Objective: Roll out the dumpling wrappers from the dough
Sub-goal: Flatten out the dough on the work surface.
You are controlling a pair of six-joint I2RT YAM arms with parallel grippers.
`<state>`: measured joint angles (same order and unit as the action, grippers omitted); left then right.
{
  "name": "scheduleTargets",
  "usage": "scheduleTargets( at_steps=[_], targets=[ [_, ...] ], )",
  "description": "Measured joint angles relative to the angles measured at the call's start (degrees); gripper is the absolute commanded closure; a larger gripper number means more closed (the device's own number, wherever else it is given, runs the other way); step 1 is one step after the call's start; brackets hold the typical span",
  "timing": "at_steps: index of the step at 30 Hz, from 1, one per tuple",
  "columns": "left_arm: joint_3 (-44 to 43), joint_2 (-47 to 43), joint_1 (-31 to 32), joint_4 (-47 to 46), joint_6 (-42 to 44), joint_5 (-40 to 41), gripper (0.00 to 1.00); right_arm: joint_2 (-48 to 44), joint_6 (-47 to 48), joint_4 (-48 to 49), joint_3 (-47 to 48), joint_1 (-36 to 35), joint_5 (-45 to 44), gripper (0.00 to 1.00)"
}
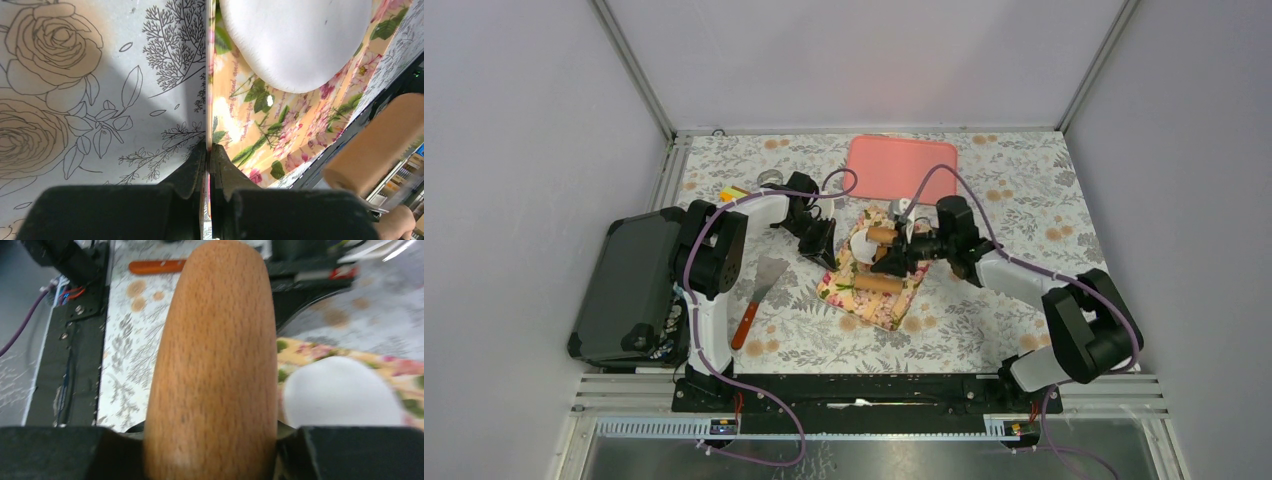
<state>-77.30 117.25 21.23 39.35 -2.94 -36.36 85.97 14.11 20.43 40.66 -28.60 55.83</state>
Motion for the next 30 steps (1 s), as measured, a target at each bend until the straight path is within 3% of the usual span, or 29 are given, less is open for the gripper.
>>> scheduleTargets(
  at_steps=[8, 19, 30],
  targets=[
    [0.00, 0.24, -0.33, 0.02, 0.61, -1.01, 1.00, 0.20, -1.99, 9.20, 4.31, 7.39, -2.36, 1.00],
    [0.00, 0.26, -0.35, 0.09, 1.11, -1.16, 1.00, 17.27, 2.54, 21.29, 7.28, 6.25, -8.24, 1.00],
    [0.00, 0.26, -0.42, 0.13, 1.46, -1.22, 1.00, 12.87, 25.55, 10.12, 6.40, 3.56, -5.92, 1.00]
  ],
)
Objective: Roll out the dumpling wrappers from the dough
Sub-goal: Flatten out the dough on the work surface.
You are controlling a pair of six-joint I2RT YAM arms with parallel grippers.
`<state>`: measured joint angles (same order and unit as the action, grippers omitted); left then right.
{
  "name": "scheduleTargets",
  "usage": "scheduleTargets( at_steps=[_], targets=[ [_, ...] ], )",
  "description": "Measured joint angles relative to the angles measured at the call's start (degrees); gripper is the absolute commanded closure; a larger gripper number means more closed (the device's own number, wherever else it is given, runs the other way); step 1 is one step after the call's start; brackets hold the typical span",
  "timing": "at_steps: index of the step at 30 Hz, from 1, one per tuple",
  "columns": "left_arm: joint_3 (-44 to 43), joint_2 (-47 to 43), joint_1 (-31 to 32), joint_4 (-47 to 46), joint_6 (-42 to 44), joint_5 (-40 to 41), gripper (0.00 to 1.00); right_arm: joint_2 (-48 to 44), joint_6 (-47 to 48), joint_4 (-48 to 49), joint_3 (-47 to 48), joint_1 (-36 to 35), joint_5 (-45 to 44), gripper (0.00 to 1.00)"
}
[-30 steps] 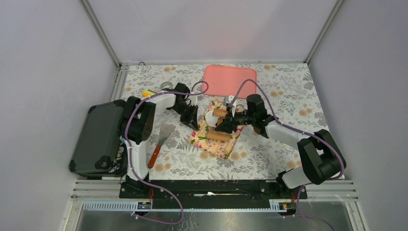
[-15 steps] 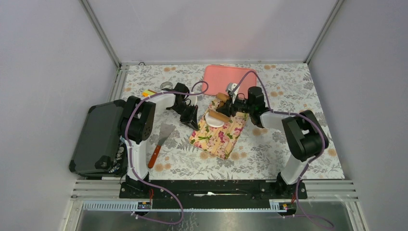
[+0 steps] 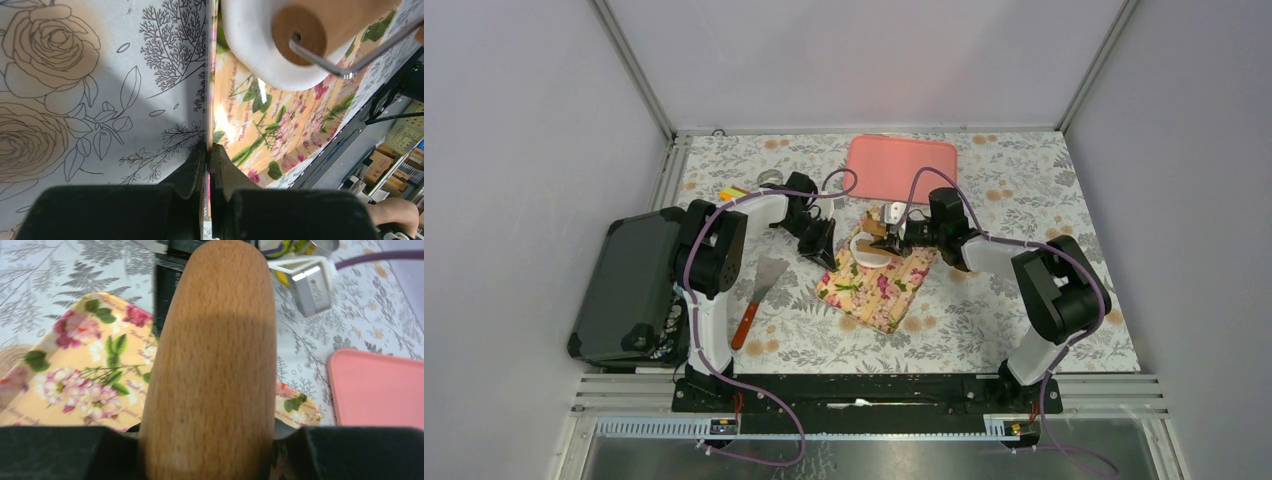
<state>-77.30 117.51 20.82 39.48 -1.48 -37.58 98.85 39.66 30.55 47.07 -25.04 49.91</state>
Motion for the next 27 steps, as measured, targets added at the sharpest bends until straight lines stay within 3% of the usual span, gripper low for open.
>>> scheduleTargets(
  at_steps=[9, 27],
  targets=[
    [0.00, 0.00, 0.00, -0.02, 0.20, -0.07, 1.00, -5.11, 10.36, -6.54, -4.66, -1.09, 6.64, 1.00],
    [0.00, 0.00, 0.00, -0.04, 0.17, -0.07, 1.00, -7.21, 18.53, -9.49, -6.82, -2.60, 7.26, 1.00]
  ],
)
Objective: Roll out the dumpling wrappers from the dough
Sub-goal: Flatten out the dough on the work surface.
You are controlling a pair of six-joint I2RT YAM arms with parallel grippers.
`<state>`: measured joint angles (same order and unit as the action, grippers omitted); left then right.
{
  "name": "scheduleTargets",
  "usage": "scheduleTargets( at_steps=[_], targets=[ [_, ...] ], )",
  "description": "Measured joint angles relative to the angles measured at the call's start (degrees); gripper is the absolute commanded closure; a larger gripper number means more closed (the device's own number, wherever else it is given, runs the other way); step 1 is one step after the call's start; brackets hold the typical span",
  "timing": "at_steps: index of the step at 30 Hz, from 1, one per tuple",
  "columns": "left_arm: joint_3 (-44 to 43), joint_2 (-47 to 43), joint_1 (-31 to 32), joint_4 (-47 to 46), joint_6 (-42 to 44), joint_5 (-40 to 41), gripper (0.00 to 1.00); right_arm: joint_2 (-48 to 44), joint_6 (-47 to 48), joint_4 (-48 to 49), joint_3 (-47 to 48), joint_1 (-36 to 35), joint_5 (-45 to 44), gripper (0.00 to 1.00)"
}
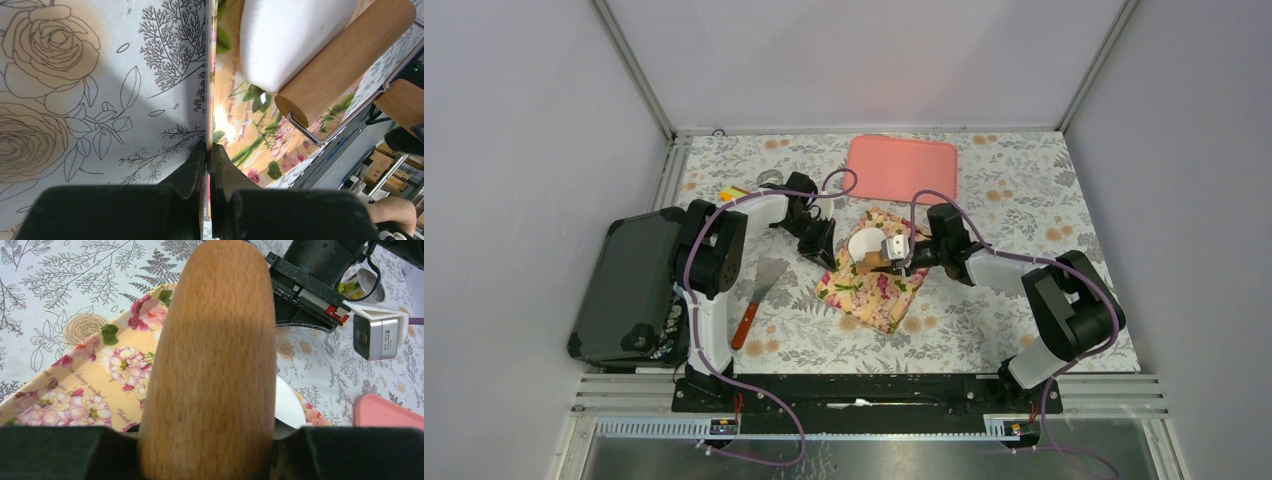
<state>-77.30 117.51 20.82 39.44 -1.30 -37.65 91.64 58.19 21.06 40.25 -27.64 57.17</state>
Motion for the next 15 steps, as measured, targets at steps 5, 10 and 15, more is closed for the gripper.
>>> scheduleTargets(
  at_steps=[5, 10, 15],
  targets=[
    [0.00, 0.00, 0.00, 0.02, 0.00, 0.00, 1.00, -0.20, 0.96, -1.88, 0.00, -0.22, 0.87, 1.00],
    [0.00, 0.00, 0.00, 0.02, -0.02, 0.00, 1.00, -0.20, 1.40, -4.57, -0.15, -0.76, 2.08, 1.00],
    [0.00, 0.00, 0.00, 0.04, 0.02, -0.04, 1.00, -0.22, -1.05, -5.33, 0.57, -0.76, 2.21, 1.00]
  ],
)
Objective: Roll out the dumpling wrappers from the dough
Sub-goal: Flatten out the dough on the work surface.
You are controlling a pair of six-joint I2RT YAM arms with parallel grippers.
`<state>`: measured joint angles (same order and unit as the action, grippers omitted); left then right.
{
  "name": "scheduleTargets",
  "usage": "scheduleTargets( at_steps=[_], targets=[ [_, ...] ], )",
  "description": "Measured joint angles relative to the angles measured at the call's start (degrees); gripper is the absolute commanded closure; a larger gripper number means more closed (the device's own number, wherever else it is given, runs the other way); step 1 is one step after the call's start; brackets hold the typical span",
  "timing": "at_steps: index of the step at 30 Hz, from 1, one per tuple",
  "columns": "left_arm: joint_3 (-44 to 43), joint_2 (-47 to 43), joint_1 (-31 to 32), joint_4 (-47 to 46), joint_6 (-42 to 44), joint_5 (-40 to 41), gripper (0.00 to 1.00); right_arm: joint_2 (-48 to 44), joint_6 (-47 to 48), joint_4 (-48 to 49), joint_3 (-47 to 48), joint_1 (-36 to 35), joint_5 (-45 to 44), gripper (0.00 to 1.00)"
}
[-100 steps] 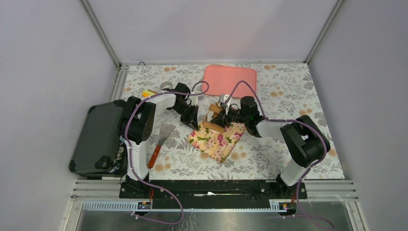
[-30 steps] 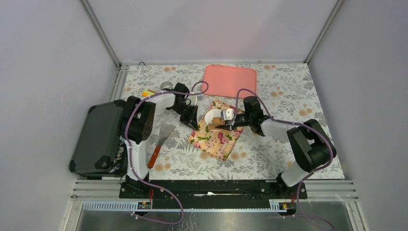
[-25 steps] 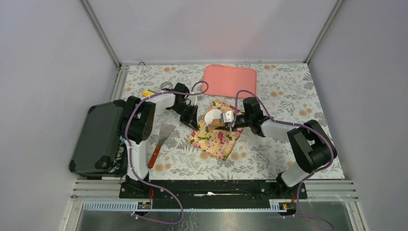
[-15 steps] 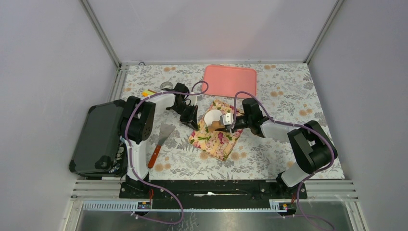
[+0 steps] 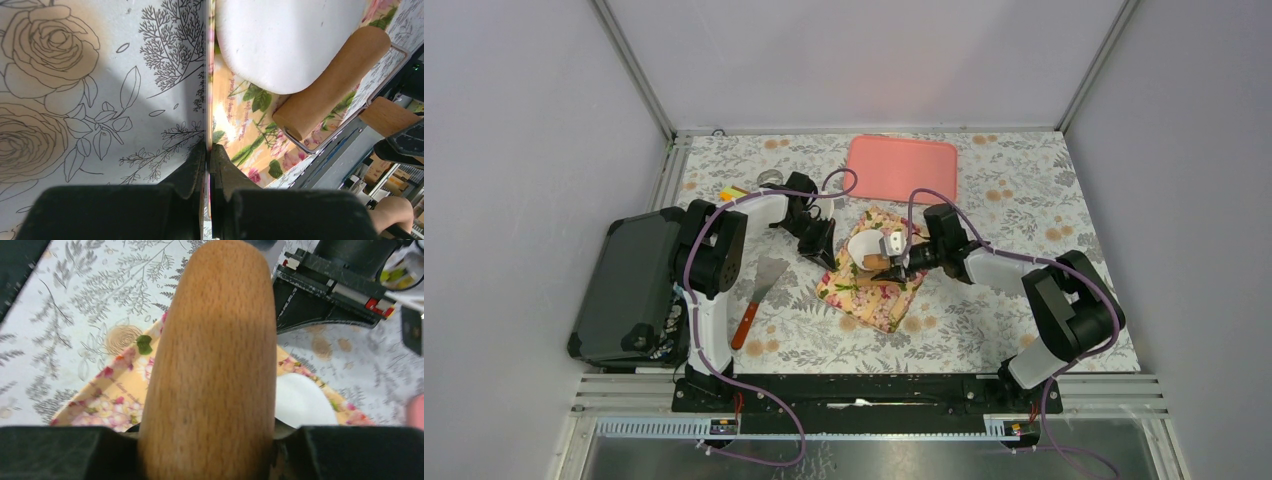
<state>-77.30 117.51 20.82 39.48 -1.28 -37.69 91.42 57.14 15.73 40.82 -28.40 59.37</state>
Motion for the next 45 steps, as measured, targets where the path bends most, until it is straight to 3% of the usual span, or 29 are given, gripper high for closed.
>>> scheduleTargets(
  at_steps=[7, 16, 22, 28, 45],
  targets=[
    [-1.38, 1.01, 0.17, 1.86, 2.69, -1.16, 1.00, -1.77, -18.64, -3.91, 3.76, 1.01, 2.97, 1.00],
    [-5.14, 3.17, 1.29, 8.07, 10.14, -1.36, 1.00, -1.14, -50.62, 20.57, 7.67, 8.98, 7.80, 1.00],
    [-6.08, 3.74, 1.62, 10.32, 12.61, -1.29, 1.00, 9.68, -55.19, 22.82, 14.62, 9.70, 7.48, 1.00],
    [-6.36, 3.82, 2.10, 11.10, 13.27, -0.81, 1.00, 19.96, -61.11, 23.76, 14.29, 9.70, 5.38, 1.00],
    [-6.60, 3.87, 2.32, 11.47, 13.22, -0.28, 1.00, 17.38, -63.39, 26.73, 8.92, 8.70, -0.59, 1.00]
  ],
)
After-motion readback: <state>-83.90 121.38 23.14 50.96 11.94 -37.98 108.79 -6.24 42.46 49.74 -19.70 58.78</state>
